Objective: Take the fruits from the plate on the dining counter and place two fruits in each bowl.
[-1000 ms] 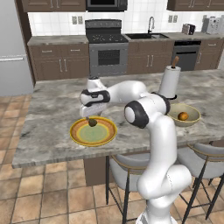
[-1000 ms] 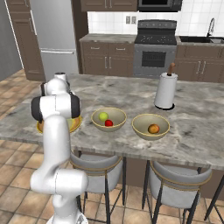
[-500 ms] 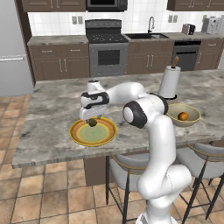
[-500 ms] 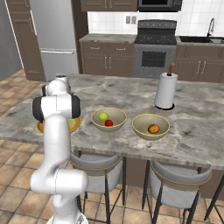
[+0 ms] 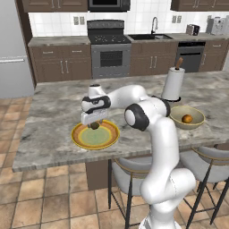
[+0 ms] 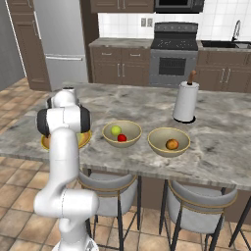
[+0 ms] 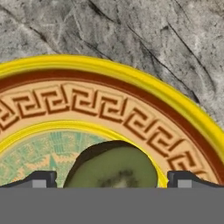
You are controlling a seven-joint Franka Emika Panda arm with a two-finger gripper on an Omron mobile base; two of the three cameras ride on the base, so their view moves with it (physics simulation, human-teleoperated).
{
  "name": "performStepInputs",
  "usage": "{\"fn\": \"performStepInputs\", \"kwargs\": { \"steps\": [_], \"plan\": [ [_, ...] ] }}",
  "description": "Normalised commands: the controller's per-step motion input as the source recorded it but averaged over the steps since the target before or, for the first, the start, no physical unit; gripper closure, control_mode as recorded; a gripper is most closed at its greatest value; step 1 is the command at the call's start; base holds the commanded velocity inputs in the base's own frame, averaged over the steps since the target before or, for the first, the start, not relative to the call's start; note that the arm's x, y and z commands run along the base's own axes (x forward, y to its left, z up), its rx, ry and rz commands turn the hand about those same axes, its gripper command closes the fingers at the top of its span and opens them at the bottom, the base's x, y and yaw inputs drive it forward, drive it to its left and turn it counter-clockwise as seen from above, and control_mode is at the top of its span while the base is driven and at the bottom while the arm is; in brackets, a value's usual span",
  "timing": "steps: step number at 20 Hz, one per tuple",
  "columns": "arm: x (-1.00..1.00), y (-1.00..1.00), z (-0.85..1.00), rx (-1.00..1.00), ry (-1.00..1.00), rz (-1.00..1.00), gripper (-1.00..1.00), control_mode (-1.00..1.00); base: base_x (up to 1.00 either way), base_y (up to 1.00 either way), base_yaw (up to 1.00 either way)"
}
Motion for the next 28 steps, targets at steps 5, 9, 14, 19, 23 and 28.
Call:
{"fn": "performStepInputs", "kwargs": {
  "steps": [5, 9, 14, 19, 23, 28],
  "plan": [
    [0.00, 0.00, -0.14, 0.00, 0.01, 0.00, -1.00, -1.00, 0.00, 0.00, 0.00],
    [0.00, 0.00, -0.14, 0.00, 0.01, 0.00, -1.00, -1.00, 0.00, 0.00, 0.00],
    [0.00, 0.00, -0.09, 0.00, 0.00, 0.00, -1.00, -1.00, 0.00, 0.00, 0.00],
    [0.00, 0.00, -0.04, 0.00, 0.00, 0.00, -1.00, -1.00, 0.00, 0.00, 0.00],
    [0.00, 0.00, 0.00, 0.00, 0.00, 0.00, 1.00, -1.00, 0.00, 0.00, 0.00],
    [0.00, 0.00, 0.00, 0.00, 0.00, 0.00, 1.00, -1.00, 0.00, 0.00, 0.00]
  ]
}}
